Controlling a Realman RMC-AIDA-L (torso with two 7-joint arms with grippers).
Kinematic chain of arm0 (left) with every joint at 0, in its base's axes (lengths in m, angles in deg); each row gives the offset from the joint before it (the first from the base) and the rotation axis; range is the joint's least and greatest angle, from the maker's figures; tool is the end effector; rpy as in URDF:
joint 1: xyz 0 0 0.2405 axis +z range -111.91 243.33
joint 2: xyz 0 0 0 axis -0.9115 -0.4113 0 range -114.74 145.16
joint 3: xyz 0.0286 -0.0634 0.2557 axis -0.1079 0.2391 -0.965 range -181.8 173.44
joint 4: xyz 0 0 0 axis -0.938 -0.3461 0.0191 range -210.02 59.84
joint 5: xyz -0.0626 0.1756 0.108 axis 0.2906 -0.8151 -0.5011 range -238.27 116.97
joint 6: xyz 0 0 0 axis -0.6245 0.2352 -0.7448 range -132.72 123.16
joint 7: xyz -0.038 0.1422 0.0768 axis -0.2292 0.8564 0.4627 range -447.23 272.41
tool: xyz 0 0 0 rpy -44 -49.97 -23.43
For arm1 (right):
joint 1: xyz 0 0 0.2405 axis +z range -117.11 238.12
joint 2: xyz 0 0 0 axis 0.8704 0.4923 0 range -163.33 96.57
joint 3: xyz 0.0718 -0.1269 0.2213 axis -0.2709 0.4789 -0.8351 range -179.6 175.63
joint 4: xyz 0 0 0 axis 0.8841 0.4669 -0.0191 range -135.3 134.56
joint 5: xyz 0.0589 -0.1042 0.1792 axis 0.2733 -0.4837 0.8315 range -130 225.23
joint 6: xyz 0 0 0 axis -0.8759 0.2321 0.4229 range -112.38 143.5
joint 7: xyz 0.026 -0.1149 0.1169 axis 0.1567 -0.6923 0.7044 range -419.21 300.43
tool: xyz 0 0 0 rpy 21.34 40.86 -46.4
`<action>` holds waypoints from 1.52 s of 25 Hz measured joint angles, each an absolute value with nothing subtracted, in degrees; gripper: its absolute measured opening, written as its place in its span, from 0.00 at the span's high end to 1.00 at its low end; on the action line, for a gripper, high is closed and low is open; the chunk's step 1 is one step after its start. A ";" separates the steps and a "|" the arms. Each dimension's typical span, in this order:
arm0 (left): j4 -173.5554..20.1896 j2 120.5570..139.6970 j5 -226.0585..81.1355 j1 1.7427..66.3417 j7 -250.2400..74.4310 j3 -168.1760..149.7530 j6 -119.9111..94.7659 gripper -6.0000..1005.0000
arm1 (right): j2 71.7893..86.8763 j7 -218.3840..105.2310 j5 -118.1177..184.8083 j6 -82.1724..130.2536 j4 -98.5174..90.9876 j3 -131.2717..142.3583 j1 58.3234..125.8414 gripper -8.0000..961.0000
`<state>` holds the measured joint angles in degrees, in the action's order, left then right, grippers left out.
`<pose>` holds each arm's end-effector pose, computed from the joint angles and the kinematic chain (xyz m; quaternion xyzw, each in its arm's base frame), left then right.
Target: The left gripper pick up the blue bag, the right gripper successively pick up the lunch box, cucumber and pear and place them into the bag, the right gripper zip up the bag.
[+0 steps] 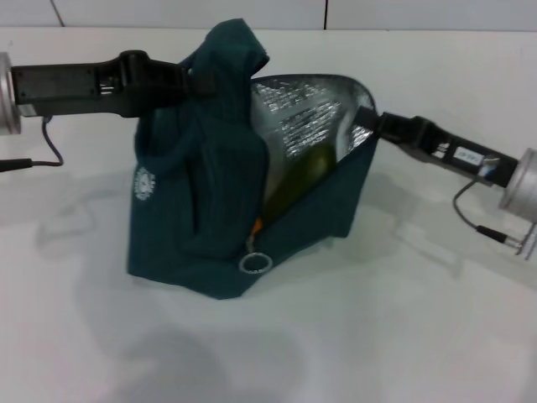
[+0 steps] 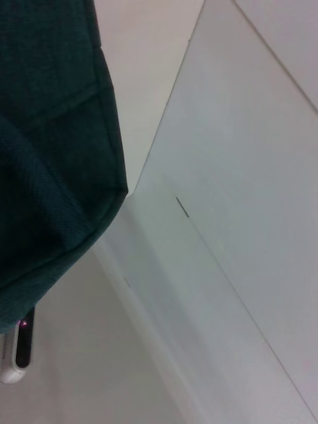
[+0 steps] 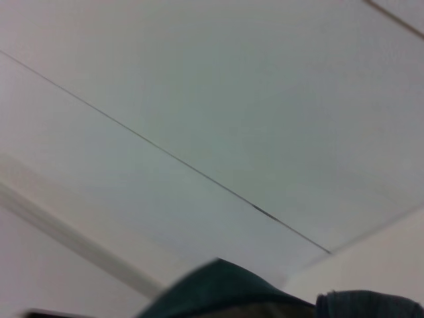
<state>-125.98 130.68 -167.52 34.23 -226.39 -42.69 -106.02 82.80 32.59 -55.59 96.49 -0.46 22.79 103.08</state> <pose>-0.2176 0.3583 0.0529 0.7864 0.5322 0.3131 0.0164 0.2147 0.3729 -0.0732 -0.7522 0.4915 0.4372 0.0386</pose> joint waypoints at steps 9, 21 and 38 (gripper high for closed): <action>-122.19 132.67 -165.54 32.42 -225.49 -44.93 -106.10 0.87 | 82.43 31.51 -51.31 116.07 -8.24 22.50 98.40 0.95; -114.30 133.23 -168.41 31.22 -221.66 -45.34 -101.13 0.87 | 82.10 31.68 -51.73 114.29 -10.23 24.76 97.03 0.90; -114.20 133.00 -170.85 31.70 -221.88 -45.35 -100.48 0.87 | 82.24 31.12 -50.75 117.86 -14.39 24.25 94.81 0.57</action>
